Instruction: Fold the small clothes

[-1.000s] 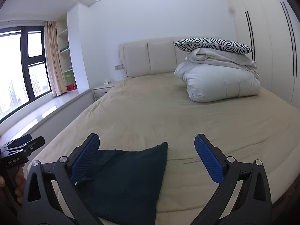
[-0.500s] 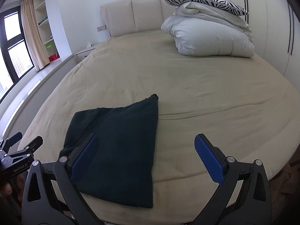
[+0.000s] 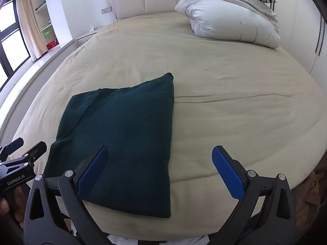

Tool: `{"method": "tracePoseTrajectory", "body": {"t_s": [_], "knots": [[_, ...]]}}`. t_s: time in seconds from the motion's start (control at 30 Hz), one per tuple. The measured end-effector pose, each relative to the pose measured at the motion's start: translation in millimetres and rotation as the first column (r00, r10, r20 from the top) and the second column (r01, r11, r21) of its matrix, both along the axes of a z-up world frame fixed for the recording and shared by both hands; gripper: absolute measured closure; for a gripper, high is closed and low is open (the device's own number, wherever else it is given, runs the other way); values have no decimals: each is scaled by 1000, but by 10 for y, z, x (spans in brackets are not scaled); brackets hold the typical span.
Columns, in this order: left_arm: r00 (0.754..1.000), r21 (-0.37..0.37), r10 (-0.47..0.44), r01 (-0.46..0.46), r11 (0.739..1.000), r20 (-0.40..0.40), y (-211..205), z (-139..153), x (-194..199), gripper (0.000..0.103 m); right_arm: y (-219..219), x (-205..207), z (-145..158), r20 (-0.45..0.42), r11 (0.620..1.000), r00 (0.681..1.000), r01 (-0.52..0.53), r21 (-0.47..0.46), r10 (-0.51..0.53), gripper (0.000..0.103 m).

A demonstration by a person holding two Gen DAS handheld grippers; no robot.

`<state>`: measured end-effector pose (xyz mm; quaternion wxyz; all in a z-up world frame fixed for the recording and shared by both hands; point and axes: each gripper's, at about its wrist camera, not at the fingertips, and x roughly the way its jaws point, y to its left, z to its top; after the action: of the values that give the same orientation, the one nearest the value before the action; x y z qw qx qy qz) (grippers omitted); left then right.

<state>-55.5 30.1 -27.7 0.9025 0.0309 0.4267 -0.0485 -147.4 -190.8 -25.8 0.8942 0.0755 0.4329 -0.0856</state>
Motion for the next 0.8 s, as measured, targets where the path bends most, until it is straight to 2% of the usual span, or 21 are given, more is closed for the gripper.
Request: {"method": "tracePoseTrajectory", "body": {"t_s": [0.33,0.8], "knots": [[1000,-5,13,-13,1000,-18,38,-32,5,0,95,66,-159,-42,999,999,-32,-13,32,0],[999,-1,20,-20,1000,-27,57,-86,46,0,128,99,-174,-49,999,998,-31,-12,31,0]]}}
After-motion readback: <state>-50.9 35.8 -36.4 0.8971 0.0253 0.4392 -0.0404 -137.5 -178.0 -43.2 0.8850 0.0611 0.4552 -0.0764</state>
